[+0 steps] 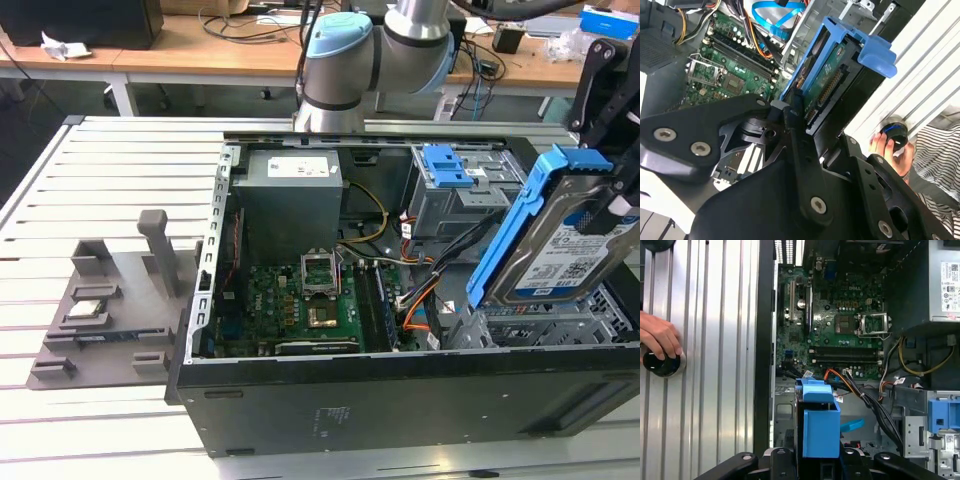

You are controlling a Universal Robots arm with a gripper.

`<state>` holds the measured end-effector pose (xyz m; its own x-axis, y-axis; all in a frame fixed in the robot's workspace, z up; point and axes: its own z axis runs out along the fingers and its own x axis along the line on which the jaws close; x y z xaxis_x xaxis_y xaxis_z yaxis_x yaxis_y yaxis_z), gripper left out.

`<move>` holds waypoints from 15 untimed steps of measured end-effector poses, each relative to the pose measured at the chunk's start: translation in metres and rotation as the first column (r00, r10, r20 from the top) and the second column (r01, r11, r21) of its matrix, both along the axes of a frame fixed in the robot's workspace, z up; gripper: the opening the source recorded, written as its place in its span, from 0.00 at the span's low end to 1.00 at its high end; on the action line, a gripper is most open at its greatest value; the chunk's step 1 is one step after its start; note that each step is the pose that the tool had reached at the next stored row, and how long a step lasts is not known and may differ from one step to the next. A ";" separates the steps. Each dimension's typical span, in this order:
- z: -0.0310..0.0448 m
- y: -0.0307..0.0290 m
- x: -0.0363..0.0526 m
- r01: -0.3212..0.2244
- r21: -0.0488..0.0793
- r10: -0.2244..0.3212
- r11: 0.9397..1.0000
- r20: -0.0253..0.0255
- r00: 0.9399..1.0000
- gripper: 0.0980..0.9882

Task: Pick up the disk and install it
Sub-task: 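Pick up the disk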

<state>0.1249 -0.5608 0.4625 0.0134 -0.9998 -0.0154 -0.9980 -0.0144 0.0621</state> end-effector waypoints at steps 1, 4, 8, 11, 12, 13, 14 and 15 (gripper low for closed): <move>-0.0019 0.0007 0.0030 0.000 -0.001 0.000 1.000 0.000 1.000 0.29; -0.0052 0.0053 0.0120 0.000 -0.004 0.000 1.000 0.000 1.000 0.29; -0.0079 0.0084 0.0221 0.001 -0.009 -0.001 1.000 0.000 1.000 0.29; -0.0079 0.0084 0.0221 0.001 -0.009 -0.001 1.000 0.000 1.000 0.29; -0.0079 0.0084 0.0222 0.001 -0.009 -0.001 1.000 0.000 1.000 0.29; -0.0079 0.0084 0.0222 0.001 -0.009 -0.001 1.000 0.000 1.000 0.29; -0.0079 0.0084 0.0222 0.001 -0.009 -0.001 1.000 0.000 1.000 0.29; -0.0079 0.0084 0.0222 0.001 -0.009 -0.001 1.000 0.000 1.000 0.29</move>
